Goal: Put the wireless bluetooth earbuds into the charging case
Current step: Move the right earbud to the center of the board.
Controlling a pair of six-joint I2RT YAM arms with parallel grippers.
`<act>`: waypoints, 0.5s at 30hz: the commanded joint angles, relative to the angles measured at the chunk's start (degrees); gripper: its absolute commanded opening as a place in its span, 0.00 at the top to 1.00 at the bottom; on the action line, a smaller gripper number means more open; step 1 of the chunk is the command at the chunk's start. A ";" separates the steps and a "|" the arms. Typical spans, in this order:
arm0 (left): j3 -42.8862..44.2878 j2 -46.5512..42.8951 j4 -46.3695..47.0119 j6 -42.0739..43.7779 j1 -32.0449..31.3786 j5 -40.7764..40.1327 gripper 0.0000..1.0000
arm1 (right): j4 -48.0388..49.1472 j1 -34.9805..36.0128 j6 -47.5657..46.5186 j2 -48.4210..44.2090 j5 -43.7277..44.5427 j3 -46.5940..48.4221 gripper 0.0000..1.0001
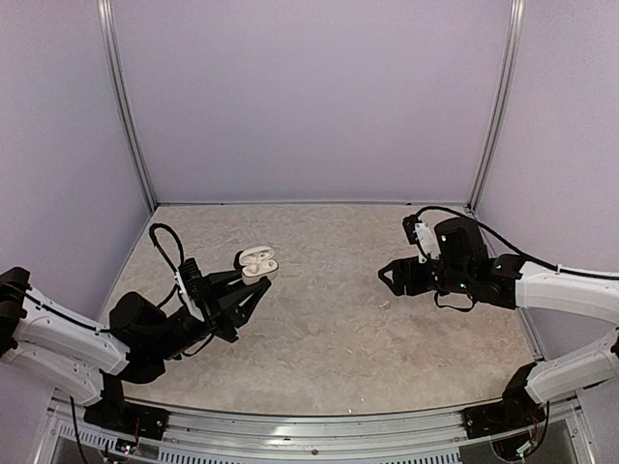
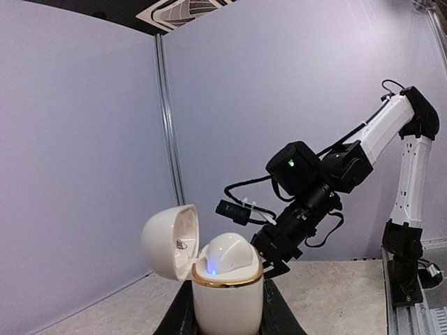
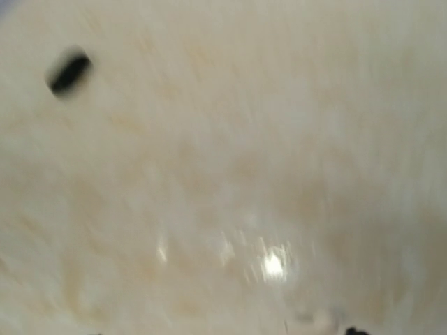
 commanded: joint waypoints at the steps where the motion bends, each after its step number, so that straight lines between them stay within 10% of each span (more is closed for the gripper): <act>1: -0.49 -0.36 0.88 -0.92 0.37 0.84 1.00 | -1.94 -1.76 4.91 6.22 -0.94 -0.88 0.27; 8: -1.21 -0.69 1.56 -1.23 0.28 0.42 1.00 | -4.12 -2.62 8.28 17.72 4.02 3.02 0.32; 15: -1.59 -0.81 1.92 -1.04 0.27 0.17 1.00 | -4.99 -2.65 11.61 24.46 7.00 7.41 0.60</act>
